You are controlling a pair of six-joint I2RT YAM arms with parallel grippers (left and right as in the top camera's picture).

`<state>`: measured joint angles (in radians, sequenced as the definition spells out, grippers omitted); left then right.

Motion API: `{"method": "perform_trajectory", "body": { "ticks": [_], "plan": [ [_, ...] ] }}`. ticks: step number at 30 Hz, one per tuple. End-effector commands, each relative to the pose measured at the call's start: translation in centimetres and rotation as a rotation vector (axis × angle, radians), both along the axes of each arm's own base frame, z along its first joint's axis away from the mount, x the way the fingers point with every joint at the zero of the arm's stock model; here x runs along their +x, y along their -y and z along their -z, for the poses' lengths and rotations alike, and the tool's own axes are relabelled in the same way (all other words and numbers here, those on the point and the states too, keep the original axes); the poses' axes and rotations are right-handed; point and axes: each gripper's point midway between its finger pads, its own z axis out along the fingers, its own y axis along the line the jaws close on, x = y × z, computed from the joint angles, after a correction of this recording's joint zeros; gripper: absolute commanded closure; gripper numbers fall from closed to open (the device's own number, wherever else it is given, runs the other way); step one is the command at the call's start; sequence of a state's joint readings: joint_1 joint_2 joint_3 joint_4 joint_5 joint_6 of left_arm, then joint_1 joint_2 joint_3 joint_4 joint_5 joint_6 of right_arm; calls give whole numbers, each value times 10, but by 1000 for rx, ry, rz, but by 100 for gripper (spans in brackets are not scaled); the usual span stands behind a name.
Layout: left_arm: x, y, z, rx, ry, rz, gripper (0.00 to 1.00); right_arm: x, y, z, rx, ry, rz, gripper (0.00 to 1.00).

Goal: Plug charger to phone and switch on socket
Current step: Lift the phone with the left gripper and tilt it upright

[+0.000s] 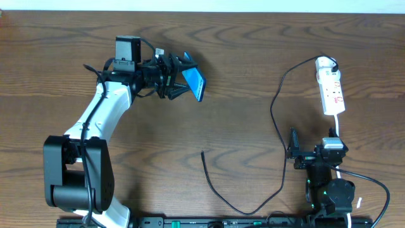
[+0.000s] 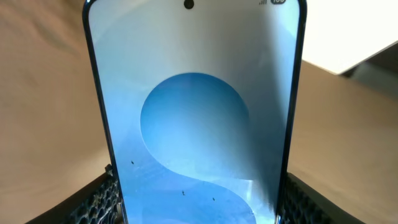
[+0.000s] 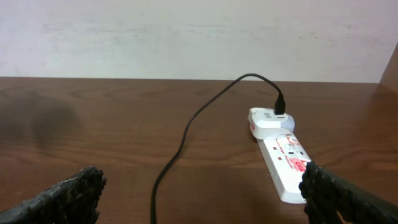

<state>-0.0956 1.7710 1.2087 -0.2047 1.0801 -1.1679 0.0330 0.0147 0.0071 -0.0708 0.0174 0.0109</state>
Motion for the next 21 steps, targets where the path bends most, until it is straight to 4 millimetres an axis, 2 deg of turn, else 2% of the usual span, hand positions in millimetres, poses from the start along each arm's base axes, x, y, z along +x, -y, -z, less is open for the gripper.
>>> {"method": "perform_trajectory", "body": {
  "ticks": [1,6,21],
  "plan": [
    [-13,11,-38,-183,-216,11,92,0,-3,0,-4,2,-13,1],
    [-17,13,-43,-224,-285,18,92,0,-3,0,-4,2,-13,1],
    [-16,14,-50,-239,-243,41,93,0,-3,0,-4,2,-13,1]
  ]
}}
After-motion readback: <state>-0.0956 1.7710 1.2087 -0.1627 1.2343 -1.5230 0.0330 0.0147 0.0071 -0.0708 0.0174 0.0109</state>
